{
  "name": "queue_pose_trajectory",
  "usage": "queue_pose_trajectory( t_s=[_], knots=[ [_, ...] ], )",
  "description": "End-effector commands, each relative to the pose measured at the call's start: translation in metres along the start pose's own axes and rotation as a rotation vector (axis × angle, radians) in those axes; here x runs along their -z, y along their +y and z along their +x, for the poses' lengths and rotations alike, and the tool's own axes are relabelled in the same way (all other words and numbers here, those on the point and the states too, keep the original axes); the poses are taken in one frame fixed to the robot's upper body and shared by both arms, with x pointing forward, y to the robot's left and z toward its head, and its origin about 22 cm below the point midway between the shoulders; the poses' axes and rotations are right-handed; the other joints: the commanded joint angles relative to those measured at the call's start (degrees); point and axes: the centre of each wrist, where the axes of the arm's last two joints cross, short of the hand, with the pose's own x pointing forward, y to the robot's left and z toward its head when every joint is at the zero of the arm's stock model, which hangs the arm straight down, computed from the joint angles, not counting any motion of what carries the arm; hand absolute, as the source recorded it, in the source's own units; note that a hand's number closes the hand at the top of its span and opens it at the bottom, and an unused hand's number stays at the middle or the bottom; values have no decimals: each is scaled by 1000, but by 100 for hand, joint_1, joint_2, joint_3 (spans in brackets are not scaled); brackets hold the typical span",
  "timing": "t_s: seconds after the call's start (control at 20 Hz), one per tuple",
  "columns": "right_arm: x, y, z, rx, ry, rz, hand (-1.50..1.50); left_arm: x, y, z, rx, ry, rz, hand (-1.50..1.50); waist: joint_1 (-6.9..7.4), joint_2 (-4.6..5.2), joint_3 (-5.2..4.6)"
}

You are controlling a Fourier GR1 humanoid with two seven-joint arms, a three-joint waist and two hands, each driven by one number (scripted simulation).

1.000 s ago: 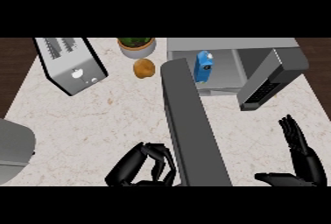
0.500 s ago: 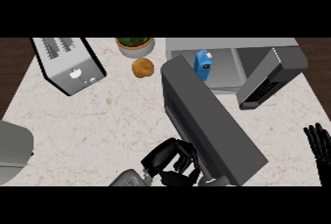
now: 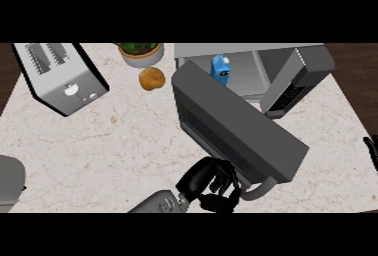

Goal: Pick up the milk, place it into the microwave and close the microwave

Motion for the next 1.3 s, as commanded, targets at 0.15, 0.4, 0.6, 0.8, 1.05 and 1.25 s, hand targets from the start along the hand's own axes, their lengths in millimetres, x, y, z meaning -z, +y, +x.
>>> queue_pose_trajectory(
  t_s=[0.15, 0.4, 0.6, 0.8, 1.05, 1.25],
  knots=[
    [33, -3, 20, 68, -108, 105, -150, 17, 1, 19, 9, -37, 145, 150, -320, 61, -20],
    [50, -1, 30, 90, -122, 150, -150, 31, 16, 38, -54, -136, 274, 150, -461, 126, -42],
    [56, -3, 37, 107, -133, 169, -150, 37, 26, 49, -126, -201, 370, 150, -644, 178, -50],
    [64, -5, 45, 123, -133, 213, -150, 47, 39, 53, -172, -188, 413, 150, -884, 260, -47],
    [77, -10, 55, 127, -146, 239, -150, 63, 59, 65, -202, -196, 469, 150, -964, 281, -31],
    [84, -14, 61, 115, -138, 260, -150, 72, 72, 67, -212, -185, 510, 150, -1006, 330, -24]
  ],
)
